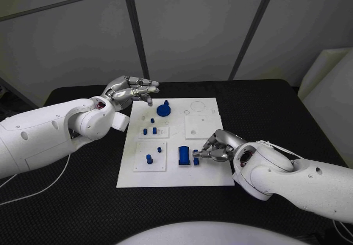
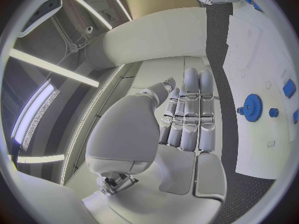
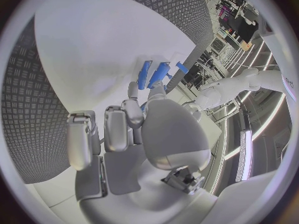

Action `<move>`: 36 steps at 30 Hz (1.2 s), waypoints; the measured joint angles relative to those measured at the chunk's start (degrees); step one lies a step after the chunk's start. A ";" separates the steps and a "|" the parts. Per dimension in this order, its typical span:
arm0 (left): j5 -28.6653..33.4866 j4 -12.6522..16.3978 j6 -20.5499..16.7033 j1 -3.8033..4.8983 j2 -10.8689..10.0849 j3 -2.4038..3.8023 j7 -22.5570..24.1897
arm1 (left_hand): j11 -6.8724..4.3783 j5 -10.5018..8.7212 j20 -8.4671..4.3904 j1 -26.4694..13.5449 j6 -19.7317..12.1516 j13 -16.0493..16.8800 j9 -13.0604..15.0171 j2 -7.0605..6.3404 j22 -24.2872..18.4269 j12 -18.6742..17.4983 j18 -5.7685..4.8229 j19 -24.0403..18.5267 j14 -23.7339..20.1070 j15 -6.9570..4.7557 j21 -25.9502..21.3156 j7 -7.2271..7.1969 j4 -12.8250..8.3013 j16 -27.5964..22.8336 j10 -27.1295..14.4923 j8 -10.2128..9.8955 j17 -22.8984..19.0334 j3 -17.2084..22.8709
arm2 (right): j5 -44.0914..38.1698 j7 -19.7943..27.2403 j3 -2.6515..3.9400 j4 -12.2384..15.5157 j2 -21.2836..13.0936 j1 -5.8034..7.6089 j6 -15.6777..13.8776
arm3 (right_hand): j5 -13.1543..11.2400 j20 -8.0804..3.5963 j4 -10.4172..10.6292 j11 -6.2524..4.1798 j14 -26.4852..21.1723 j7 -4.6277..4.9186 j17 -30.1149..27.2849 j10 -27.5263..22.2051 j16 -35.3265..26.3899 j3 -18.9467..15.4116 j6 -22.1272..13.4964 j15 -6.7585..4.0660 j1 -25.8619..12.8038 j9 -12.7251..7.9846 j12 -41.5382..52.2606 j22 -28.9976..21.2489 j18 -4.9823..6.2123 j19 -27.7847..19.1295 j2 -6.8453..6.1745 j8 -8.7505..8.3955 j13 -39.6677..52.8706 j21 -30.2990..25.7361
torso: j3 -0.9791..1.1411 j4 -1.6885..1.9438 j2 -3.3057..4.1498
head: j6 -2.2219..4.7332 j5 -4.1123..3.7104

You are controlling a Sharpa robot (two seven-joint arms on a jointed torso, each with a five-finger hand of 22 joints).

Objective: Assemble the parts on the task board

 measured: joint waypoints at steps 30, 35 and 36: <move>0.00 0.00 0.01 -0.01 -0.07 -0.04 -0.18 | 0.00 0.00 0.00 0.00 0.00 0.00 -0.04 0.00 -0.05 0.00 0.00 0.00 0.00 0.00 -0.22 0.00 0.00 0.00 0.00 0.00 0.00 0.00 | -1.92 16.86 -0.24 -1.90 -0.41 -0.24 -1.74 | 14.48 1.96 -10.82 2.97 -0.40 4.16 1.44 -1.70 0.25 7.64 -10.08 2.71 16.67 -22.77 -1.92 -0.01 0.00 -0.12 1.02 -0.36 -1.07 0.00 | -0.03 -0.02 0.02 | -0.18 0.20; 0.00 0.03 0.01 -0.01 -0.13 -0.05 -0.23 | 0.00 0.00 0.00 0.00 0.00 0.00 -0.04 0.00 -0.05 0.00 0.00 0.00 0.00 0.00 -0.22 0.00 0.00 0.00 0.00 0.00 0.00 0.00 | -1.99 16.86 -0.30 -2.38 -0.34 -0.39 -0.61 | 15.03 1.96 -10.73 2.97 -0.49 3.97 1.52 -1.70 0.25 8.19 -9.29 2.81 16.67 -23.87 -1.92 0.00 0.00 -0.12 1.02 -0.36 -0.99 0.00 | -0.04 -0.02 0.02 | -0.27 0.24; 0.00 0.03 0.01 -0.01 -0.14 -0.05 -0.24 | 0.00 0.00 0.00 0.00 0.00 0.00 -0.04 0.00 -0.05 0.00 0.00 0.00 0.00 0.00 -0.22 0.00 0.00 0.00 0.00 0.00 0.00 0.00 | -2.01 16.82 -0.31 -2.43 -0.32 -0.43 -0.44 | 15.10 1.96 -10.70 2.97 -0.49 3.97 1.52 -1.70 0.25 8.22 -9.29 2.81 16.67 -24.12 -1.92 0.00 0.00 -0.12 1.02 -0.36 -0.98 0.00 | -0.04 -0.02 0.02 | -0.28 0.24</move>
